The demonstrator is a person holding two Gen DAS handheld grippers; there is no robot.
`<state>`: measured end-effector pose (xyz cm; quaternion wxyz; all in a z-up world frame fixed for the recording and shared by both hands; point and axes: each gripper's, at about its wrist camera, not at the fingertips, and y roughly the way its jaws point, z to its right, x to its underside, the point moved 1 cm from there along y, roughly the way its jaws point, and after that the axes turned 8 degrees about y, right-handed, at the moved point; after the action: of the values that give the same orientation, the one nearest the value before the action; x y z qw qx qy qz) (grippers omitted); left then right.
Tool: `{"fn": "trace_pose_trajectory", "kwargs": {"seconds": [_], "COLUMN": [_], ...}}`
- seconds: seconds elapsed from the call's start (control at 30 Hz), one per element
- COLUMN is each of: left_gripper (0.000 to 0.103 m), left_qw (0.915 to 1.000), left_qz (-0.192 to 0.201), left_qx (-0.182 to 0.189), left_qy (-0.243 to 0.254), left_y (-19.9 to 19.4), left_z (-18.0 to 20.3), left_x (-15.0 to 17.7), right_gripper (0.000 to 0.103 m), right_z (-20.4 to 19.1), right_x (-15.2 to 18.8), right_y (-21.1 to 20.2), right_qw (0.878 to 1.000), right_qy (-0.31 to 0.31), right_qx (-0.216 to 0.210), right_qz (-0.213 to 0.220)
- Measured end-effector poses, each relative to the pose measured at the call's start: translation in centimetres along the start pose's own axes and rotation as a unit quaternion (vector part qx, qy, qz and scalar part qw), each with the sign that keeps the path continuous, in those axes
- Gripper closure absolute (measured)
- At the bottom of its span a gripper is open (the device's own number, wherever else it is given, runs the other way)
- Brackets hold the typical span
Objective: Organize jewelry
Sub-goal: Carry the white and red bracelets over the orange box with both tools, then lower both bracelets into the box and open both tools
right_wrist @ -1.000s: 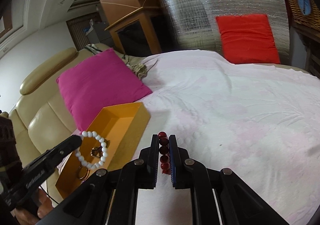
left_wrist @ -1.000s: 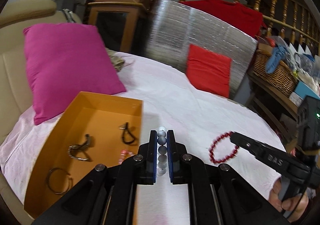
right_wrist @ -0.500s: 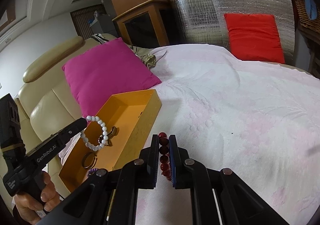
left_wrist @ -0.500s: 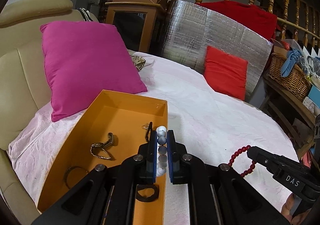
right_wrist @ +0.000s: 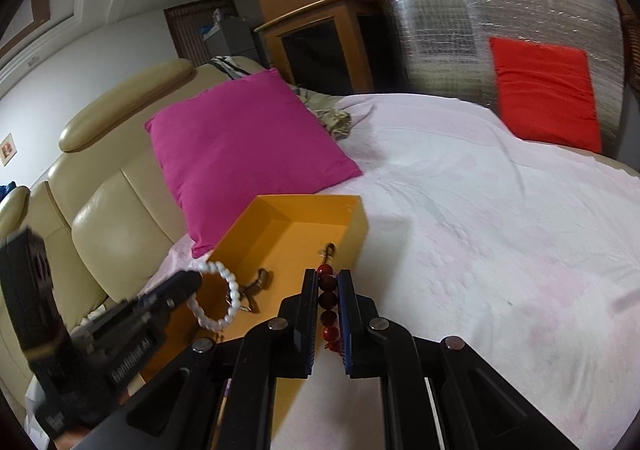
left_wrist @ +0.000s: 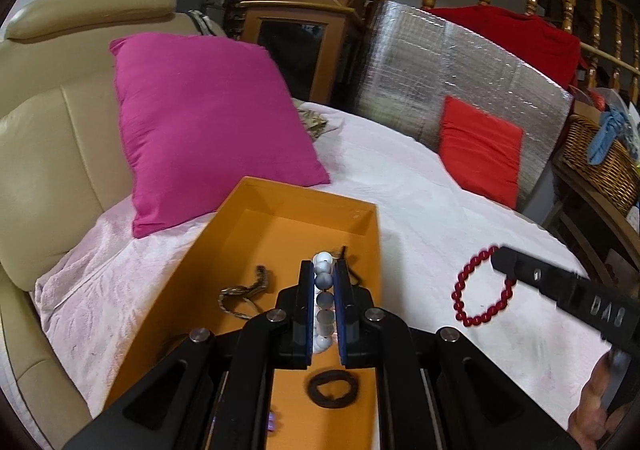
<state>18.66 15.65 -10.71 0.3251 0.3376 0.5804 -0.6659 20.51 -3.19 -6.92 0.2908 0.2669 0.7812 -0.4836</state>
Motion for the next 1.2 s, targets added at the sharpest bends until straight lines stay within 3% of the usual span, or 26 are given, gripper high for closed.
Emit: {"fn": "trace_pose_trajectory", "kwargs": {"seconds": [0.33, 0.7, 1.2], "left_gripper": [0.094, 0.094, 0.094], "left_qw": [0.9987, 0.9941, 0.9879], "left_qz": [-0.024, -0.066, -0.113], "left_qx": [-0.039, -0.079, -0.094], "left_qy": [-0.020, -0.032, -0.050], "left_y": [1.9, 4.6, 7.1], "left_z": [-2.4, -3.6, -4.8], "left_x": [0.3, 0.9, 1.6], "right_gripper": [0.092, 0.092, 0.092], "right_z": [-3.3, -3.5, -4.1], "right_x": [-1.8, -2.8, -3.0], "right_y": [4.0, 9.2, 15.4], "right_qw": [1.000, 0.998, 0.993], "right_qy": [-0.012, 0.008, 0.010], "right_qx": [-0.016, -0.015, 0.011], "right_qz": [-0.022, -0.068, -0.117]}}
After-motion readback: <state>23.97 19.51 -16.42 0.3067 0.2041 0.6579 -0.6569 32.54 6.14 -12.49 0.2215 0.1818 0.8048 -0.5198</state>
